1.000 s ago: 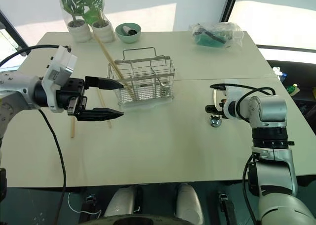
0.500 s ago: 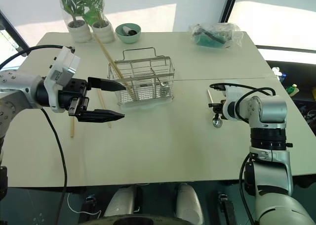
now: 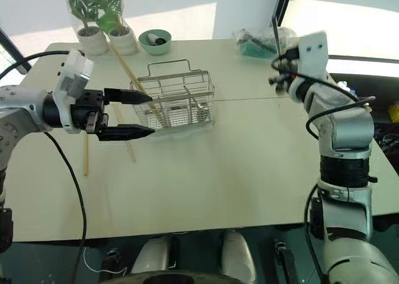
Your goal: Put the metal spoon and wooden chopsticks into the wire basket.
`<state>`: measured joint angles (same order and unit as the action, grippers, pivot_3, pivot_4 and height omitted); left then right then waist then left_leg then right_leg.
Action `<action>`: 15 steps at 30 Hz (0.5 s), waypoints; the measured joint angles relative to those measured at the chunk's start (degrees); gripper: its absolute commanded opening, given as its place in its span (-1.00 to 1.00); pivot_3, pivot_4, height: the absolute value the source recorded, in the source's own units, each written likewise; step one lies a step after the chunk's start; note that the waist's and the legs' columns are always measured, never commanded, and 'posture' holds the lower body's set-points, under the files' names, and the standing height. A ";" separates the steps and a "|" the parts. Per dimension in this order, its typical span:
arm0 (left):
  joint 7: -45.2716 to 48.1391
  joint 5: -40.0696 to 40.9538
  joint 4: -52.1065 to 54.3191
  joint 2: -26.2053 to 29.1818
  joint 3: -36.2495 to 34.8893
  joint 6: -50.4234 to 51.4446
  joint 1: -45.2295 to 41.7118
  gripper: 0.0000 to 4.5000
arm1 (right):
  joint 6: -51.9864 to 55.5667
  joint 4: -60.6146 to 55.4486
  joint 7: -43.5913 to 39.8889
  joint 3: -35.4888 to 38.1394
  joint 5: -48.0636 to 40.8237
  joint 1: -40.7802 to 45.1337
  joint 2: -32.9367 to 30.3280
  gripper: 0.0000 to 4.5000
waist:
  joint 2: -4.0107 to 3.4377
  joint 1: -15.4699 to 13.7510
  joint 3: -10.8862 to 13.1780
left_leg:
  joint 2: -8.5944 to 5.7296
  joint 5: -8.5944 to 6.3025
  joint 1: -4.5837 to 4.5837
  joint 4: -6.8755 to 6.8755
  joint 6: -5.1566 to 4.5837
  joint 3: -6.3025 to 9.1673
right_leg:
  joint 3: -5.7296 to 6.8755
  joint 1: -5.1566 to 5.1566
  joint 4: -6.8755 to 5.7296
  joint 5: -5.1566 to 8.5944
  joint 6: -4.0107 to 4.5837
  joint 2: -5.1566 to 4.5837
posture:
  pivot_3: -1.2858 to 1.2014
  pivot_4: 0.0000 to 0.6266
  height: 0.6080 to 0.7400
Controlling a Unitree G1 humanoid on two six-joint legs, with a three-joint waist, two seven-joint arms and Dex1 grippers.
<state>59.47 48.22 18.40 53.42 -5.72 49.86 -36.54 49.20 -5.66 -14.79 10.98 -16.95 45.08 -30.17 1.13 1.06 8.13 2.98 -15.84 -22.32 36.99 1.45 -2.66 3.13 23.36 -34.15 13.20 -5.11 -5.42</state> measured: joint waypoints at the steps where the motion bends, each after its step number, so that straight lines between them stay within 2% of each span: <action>1: -0.47 -0.51 -0.55 -0.04 -0.23 -0.51 -0.09 1.00 | -0.24 -0.42 0.66 0.68 -1.14 2.02 2.82 -0.96 | -0.01 0.09 0.00 | 0.00 0.00 0.01 -0.01 0.00 0.00 | 0.00 0.00 -0.04 -0.01 0.00 0.00 | 0.03 -0.52 0.65; 3: -1.12 -1.53 -1.81 -0.15 -0.34 -1.44 -0.30 1.00 | -0.91 -1.48 1.45 0.79 -3.70 5.54 8.18 -0.96 | -0.02 -0.03 0.01 | 0.02 0.00 0.01 -0.01 0.00 0.04 | 0.01 0.01 -0.09 0.00 0.00 0.02 | 0.03 -0.52 0.65; 8: -2.04 -2.78 -3.83 -0.14 -0.80 -1.97 -0.49 1.00 | -2.95 -1.54 2.40 -2.03 -5.67 8.55 16.56 -0.96 | 0.03 -0.37 -0.02 | 0.00 0.00 -0.08 -0.01 0.00 0.03 | 0.02 -0.02 -0.06 0.00 0.04 -0.03 | 0.03 -0.52 0.65; 15: -2.77 -2.73 -3.38 0.53 -2.56 -1.86 -0.54 1.00 | -9.92 3.73 0.90 -7.29 -3.46 5.98 20.07 -0.96 | 0.05 -0.37 -0.03 | -0.09 0.00 -0.15 0.00 0.01 0.01 | 0.01 -0.07 -0.04 -0.01 0.03 -0.11 | 0.03 -0.52 0.65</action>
<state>56.70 45.48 15.01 53.95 -8.29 47.99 -37.09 39.28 -1.92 -13.89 3.69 -20.41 51.06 -10.10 1.18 0.70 8.10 2.88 -15.83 -22.47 36.99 1.46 -2.65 3.14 23.29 -34.19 13.19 -5.07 -5.53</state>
